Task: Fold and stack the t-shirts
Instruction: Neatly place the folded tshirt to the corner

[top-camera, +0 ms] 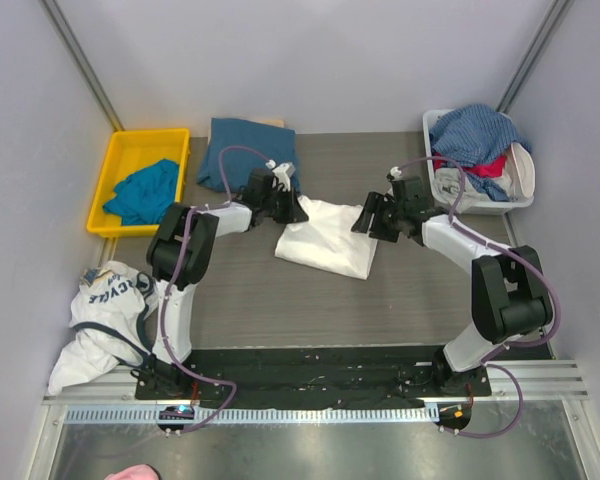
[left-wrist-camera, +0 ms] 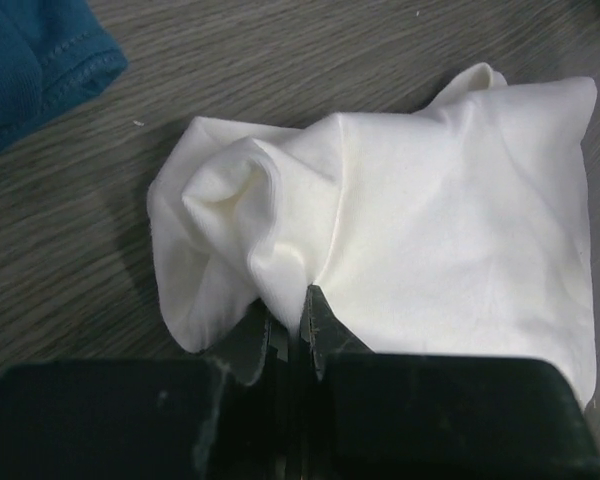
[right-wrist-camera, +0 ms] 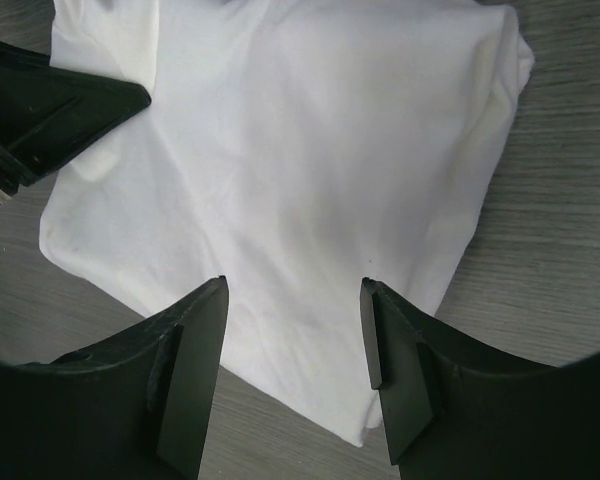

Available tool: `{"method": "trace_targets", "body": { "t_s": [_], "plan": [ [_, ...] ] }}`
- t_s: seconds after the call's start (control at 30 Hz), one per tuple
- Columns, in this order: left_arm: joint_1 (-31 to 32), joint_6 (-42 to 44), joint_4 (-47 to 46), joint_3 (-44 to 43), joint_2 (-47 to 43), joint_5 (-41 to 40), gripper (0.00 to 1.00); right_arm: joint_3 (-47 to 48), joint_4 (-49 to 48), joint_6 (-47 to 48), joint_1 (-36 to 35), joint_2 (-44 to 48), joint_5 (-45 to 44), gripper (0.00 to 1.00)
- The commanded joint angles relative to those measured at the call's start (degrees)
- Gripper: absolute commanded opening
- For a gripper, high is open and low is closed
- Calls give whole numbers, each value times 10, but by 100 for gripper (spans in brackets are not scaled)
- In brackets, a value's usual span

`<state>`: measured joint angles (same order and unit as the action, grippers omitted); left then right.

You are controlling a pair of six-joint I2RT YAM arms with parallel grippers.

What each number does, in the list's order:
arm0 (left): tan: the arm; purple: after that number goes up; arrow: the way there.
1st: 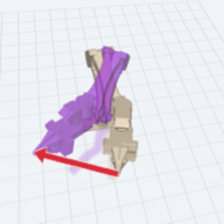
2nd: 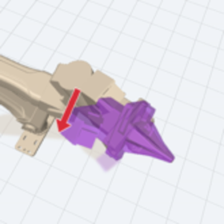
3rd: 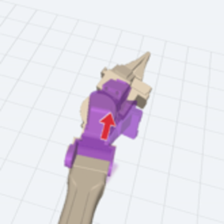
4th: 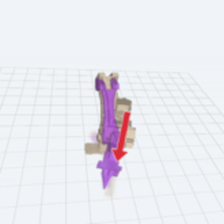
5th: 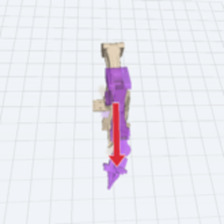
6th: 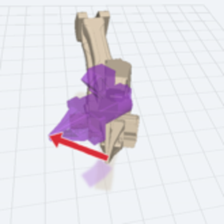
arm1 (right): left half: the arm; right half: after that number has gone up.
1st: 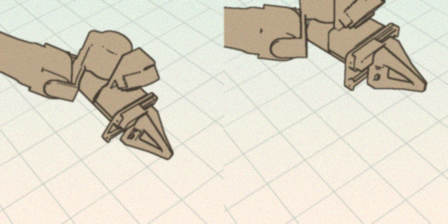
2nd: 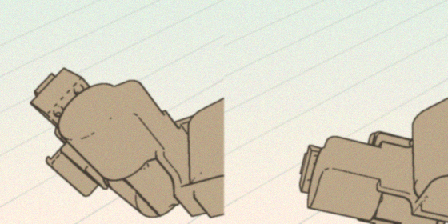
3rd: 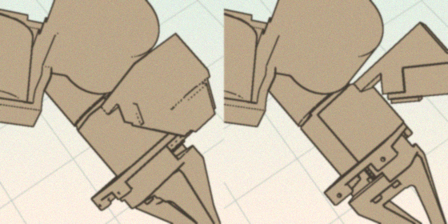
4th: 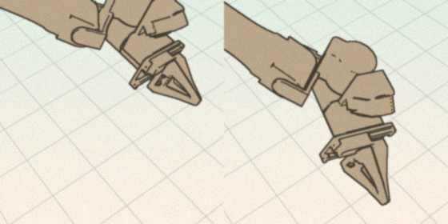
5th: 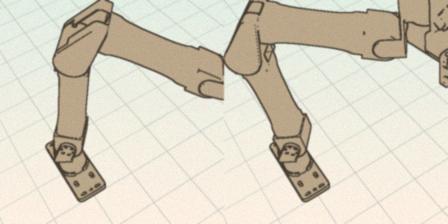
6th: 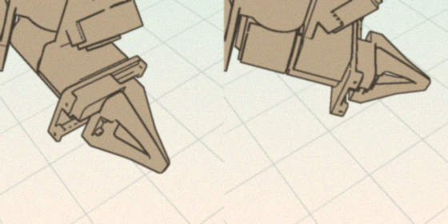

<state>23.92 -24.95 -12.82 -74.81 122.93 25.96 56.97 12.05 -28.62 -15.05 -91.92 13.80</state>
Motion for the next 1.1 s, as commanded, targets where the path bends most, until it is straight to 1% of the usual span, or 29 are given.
{"method": "trace_targets", "body": {
  "t_s": [0.0,0.03,0.1,0.13,0.2,0.3,0.43,0.5,0.7,0.8,1.07],
  "plan": [
    [10,22,126,-78,33,-6,0,-18,-18,-5,-2,43,-14,63],
    [10,25,140,-121,41,-6,0,-21,-19,-6,-1,46,-16,63],
    [11,32,172,-164,65,-8,0,-26,-20,-10,-1,48,-17,63],
    [10,32,178,-205,73,-10,0,-29,-23,-12,-1,50,-17,63],
    [11,31,192,-259,95,-9,0,-35,-23,-12,-1,57,-25,63],
    [11,28,206,-307,120,-7,0,-41,-22,-7,-1,62,-33,63],
    [12,31,224,-400,149,-12,0,-46,-11,-5,-2,68,-54,63],
    [12,37,246,-457,161,-20,0,-54,-11,-4,-2,80,-62,63],
    [11,39,271,-578,195,-51,0,-73,-6,1,-2,93,-81,63],
    [9,39,276,-606,197,-67,0,-80,-8,1,-1,90,-82,63],
    [-19,64,283,-609,160,-102,0,-93,-20,1,-1,75,-77,63]
  ]
}}
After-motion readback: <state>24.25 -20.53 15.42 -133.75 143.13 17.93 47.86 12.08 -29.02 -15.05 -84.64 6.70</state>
